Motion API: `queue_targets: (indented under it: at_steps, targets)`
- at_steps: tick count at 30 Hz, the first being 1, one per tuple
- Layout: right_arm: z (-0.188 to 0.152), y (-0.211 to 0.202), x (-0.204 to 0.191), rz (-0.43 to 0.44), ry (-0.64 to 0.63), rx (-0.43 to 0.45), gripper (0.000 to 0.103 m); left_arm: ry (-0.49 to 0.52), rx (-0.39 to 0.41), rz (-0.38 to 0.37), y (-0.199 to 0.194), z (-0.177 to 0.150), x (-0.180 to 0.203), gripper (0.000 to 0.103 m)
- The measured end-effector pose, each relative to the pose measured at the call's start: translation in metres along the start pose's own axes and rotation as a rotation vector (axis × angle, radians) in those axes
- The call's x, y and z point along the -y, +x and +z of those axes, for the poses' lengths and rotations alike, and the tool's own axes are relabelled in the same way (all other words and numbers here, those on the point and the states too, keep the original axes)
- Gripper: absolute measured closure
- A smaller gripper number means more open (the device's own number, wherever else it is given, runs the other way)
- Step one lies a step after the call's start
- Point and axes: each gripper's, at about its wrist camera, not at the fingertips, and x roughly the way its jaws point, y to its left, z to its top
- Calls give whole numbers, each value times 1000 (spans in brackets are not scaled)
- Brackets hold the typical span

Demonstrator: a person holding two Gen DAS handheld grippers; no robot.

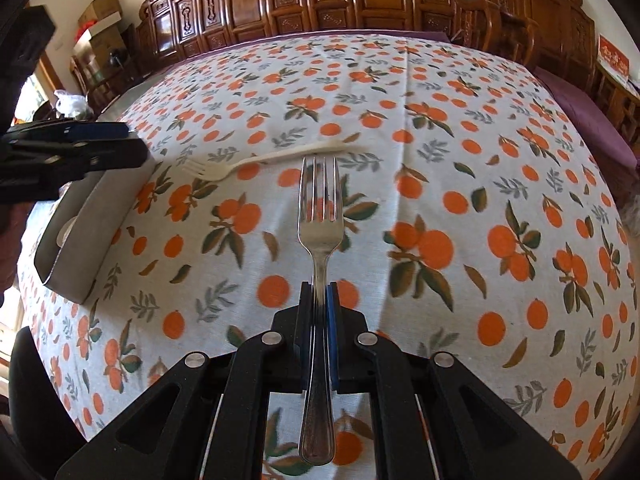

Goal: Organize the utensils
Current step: 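Grasp the white plastic fork by its handle with the left gripper while the right lifts the metal fork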

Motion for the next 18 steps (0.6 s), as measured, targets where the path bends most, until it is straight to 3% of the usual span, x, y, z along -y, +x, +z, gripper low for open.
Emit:
queue_targets:
  at_steps: [6,11,13,18]
  targets:
    - [-7,4,14,6,28,-7,95,60,-41,9,33,19,14,43]
    - [-7,3,17,13,32,-1,95,78,-87,-3,58,30,20,58]
    - [-8,4,18,16,35,0,95,81,-105,-6,67,32,21,59]
    - [-10,3,18,22,37,2,95,80,-166,-22,87,34,21,77]
